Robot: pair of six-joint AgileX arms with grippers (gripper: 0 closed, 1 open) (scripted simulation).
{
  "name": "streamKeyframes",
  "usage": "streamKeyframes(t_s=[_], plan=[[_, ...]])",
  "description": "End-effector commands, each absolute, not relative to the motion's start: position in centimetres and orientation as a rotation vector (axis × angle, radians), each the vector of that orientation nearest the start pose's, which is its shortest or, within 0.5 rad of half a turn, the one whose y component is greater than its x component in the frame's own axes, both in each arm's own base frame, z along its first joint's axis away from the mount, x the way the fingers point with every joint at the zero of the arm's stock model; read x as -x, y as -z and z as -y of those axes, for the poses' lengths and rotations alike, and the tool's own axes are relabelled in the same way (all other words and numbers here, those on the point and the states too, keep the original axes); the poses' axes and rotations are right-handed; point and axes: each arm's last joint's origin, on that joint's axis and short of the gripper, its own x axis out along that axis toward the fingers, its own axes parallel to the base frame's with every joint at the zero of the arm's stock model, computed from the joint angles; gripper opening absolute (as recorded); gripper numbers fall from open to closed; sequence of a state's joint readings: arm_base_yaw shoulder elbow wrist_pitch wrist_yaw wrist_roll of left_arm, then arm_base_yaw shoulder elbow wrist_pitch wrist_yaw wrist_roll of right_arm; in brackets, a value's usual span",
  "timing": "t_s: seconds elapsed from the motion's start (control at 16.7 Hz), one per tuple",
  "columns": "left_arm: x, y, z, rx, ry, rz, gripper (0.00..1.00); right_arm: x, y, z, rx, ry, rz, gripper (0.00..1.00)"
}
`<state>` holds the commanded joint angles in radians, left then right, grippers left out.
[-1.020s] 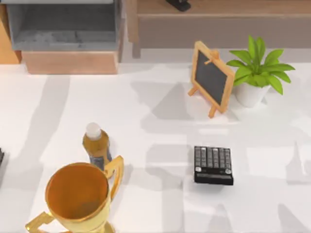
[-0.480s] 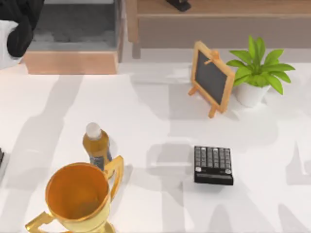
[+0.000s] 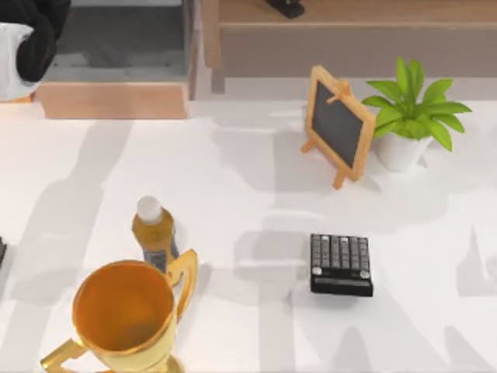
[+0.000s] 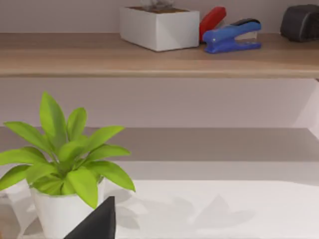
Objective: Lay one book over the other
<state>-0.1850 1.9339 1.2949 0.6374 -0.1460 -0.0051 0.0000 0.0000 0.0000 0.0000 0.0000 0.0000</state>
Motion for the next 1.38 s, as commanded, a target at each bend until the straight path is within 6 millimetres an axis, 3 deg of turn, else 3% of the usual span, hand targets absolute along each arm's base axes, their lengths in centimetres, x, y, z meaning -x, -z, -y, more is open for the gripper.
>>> streamKeyframes(t_s=[0.24,0.48,1.26,1.38], plan=[[-46.2,-24.8,7.5,0.019,0.017,-0.004,1.0,-10.6,-16.0,0.1,0.0,0.0,0.0,1.0],[-46.4,-24.8,7.5,0.019,0.017,-0.004,1.0,-10.6,-16.0,0.1,0.0,0.0,0.0,1.0],[-46.4,-24.8,7.5,0.019,0.017,-0.004,0.02,-10.6,-16.0,0.1,0.0,0.0,0.0,1.0],[-46.4,-24.8,7.5,0.019,0.017,-0.004,0.0,-10.6,-16.0,0.1,0.0,0.0,0.0,1.0]])
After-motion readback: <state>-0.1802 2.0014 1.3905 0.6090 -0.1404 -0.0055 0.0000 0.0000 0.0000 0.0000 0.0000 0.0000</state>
